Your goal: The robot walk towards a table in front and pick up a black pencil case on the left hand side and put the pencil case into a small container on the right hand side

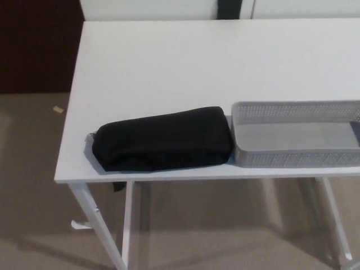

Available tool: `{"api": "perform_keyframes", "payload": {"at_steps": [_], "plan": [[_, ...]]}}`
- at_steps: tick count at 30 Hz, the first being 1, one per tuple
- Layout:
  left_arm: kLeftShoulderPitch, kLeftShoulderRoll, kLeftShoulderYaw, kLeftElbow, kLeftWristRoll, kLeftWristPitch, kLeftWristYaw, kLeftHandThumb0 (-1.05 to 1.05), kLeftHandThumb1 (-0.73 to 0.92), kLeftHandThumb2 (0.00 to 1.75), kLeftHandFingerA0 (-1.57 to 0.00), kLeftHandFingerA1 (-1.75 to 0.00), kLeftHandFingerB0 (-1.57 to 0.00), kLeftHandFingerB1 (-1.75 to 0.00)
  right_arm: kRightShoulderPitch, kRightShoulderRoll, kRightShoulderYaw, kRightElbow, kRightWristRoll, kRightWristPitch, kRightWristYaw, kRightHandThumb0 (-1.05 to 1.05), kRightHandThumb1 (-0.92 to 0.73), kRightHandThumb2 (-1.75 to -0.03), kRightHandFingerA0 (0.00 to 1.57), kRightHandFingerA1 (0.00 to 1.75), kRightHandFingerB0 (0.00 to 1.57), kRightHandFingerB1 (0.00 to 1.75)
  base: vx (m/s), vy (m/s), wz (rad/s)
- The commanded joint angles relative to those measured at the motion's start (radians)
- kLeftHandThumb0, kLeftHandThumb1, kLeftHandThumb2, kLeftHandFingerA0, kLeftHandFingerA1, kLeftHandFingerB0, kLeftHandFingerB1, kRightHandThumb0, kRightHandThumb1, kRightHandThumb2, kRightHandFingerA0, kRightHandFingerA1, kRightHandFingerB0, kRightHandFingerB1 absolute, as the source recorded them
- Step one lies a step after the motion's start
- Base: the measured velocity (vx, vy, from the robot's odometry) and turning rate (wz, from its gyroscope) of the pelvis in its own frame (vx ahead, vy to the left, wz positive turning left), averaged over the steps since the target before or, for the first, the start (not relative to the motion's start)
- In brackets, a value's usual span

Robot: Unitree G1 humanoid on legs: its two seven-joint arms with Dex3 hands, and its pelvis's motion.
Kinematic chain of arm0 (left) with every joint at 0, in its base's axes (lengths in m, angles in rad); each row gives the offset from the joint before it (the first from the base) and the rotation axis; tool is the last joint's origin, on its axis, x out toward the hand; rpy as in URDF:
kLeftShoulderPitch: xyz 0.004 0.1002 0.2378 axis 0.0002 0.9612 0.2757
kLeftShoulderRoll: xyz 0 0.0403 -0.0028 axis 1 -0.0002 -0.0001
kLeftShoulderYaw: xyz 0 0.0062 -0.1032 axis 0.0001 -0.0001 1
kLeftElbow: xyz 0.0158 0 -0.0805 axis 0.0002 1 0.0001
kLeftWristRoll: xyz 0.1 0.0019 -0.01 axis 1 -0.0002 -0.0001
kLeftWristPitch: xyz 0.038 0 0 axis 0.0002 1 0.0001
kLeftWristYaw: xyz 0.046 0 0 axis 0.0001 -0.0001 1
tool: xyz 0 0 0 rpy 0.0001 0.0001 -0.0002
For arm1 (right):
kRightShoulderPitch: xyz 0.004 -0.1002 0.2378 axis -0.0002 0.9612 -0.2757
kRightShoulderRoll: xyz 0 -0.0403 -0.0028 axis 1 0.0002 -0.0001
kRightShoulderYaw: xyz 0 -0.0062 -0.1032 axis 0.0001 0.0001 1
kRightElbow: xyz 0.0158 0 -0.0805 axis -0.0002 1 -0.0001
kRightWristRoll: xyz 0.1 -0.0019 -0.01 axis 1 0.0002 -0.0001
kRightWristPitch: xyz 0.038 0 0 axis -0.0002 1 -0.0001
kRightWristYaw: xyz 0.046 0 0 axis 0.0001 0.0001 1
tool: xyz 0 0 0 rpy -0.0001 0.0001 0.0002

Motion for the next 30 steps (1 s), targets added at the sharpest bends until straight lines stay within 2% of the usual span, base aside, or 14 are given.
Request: {"api": "perform_keyframes", "payload": {"at_steps": [1,4,5,7,23,24,25,26,27,28,29,30], "plan": [[-0.008,0.004,0.003,-0.005,0.002,-0.004,-0.006,-0.1,0.47,0.53,-0.56,-0.51,-0.46,-0.4,-0.005,-0.013,-0.008,-0.006,-0.001,0.007,-0.005,-0.16,-0.37,-0.82,0.53,0.69,0.26,0.54,0.0,0.0,0.0],[-0.013,0.004,0.0,-0.001,0.009,-0.019,-0.002,-0.13,0.45,0.53,-0.56,-0.52,-0.46,-0.41,-0.011,-0.01,-0.016,-0.005,0.011,0.016,0.002,-0.15,-0.37,-0.82,0.53,0.69,0.26,0.54,0.0,-0.029,0.05],[-0.012,0.004,-0.001,-0.003,0.01,-0.017,-0.001,-0.18,0.4,0.56,-0.52,-0.53,-0.44,-0.44,-0.011,-0.009,-0.016,-0.005,0.012,0.018,0.002,-0.14,-0.37,-0.82,0.53,0.69,0.27,0.54,0.0,0.0,0.0],[-0.017,0.007,-0.006,0.002,0.016,-0.016,-0.001,-0.15,0.44,0.53,-0.54,-0.52,-0.44,-0.4,-0.007,-0.008,-0.017,-0.01,0.016,0.016,0.01,-0.14,-0.37,-0.82,0.52,0.69,0.27,0.55,0.0,0.0,0.0],[-0.025,0.003,0.0,-0.007,0.022,-0.004,0.018,-0.11,0.47,0.53,-0.56,-0.51,-0.48,-0.41,-0.016,-0.011,-0.009,-0.014,-0.006,0.025,-0.007,-0.15,-0.37,-0.82,0.53,0.69,0.27,0.55,0.0,0.0,0.0],[-0.025,0.0,0.004,-0.01,0.019,0.005,0.029,-0.12,0.48,0.54,-0.51,-0.52,-0.47,-0.39,-0.013,-0.011,-0.008,-0.018,-0.008,0.022,-0.007,-0.16,-0.37,-0.82,0.54,0.7,0.28,0.55,0.0,0.0,0.0],[-0.019,0.006,0.004,-0.009,0.026,-0.008,0.037,-0.16,0.49,0.54,-0.38,-0.53,-0.39,-0.37,-0.004,-0.009,-0.004,-0.021,-0.012,0.015,-0.007,-0.16,-0.37,-0.82,0.56,0.71,0.28,0.55,0.0,0.0,0.0],[-0.018,0.006,0.004,-0.009,0.027,-0.01,0.038,-0.16,0.49,0.54,-0.38,-0.53,-0.39,-0.37,-0.003,-0.009,-0.003,-0.022,-0.012,0.014,-0.007,-0.16,-0.37,-0.82,0.56,0.71,0.28,0.55,0.0,0.0,0.0],[-0.022,0.0,0.032,-0.043,0.017,0.026,0.123,-0.14,0.48,0.54,-0.16,-0.55,-0.17,-0.35,-0.007,-0.007,-0.004,-0.013,-0.008,0.006,-0.002,-0.16,-0.37,-0.82,0.56,0.71,0.28,0.55,0.0,0.0,0.0],[-0.013,0.006,0.034,-0.068,0.053,-0.019,0.208,-0.22,0.46,0.54,-0.09,-0.56,-0.09,-0.38,-0.014,-0.009,-0.005,-0.013,-0.007,0.009,-0.002,-0.16,-0.37,-0.82,0.55,0.71,0.28,0.55,0.0,0.0,0.0],[-0.005,0.011,0.043,-0.087,0.064,-0.029,0.246,-0.27,0.41,0.62,-0.03,-0.39,-0.06,-0.26,-0.016,-0.009,-0.005,-0.014,-0.006,0.013,-0.002,-0.16,-0.37,-0.82,0.53,0.69,0.27,0.55,0.0,0.0,0.0],[0.01,0.019,0.068,-0.125,0.066,-0.038,0.297,-0.27,0.36,0.7,0.0,-0.27,-0.01,-0.23,-0.018,-0.009,-0.004,-0.017,-0.005,0.023,-0.001,-0.15,-0.38,-0.82,0.51,0.68,0.27,0.54,0.0,0.0,0.0]]}}
